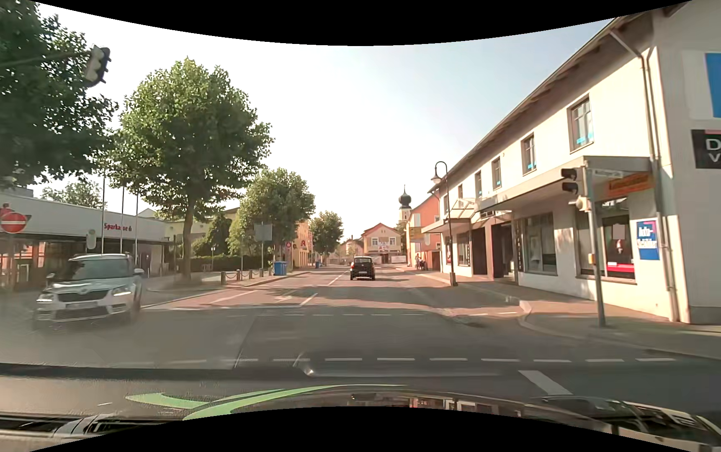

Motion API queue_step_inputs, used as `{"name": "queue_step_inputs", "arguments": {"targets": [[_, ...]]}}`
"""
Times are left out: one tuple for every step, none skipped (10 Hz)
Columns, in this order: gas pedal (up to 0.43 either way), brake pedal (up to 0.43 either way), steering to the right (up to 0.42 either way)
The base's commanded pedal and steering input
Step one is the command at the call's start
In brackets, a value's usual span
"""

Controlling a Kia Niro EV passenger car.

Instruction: Follow the waypoints while adhering to traffic rules and regulations

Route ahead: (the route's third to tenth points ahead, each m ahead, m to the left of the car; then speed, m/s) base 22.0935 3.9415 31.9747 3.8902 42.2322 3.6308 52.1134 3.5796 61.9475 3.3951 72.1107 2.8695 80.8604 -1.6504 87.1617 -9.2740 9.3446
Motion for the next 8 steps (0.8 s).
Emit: {"name": "queue_step_inputs", "arguments": {"targets": [[0.079, 0.0, -0.01], [0.079, 0.0, -0.01], [0.079, 0.0, -0.01], [0.079, 0.0, -0.01], [0.079, 0.0, -0.01], [0.079, 0.0, -0.01], [0.079, 0.0, -0.01], [0.079, 0.0, -0.009]]}}
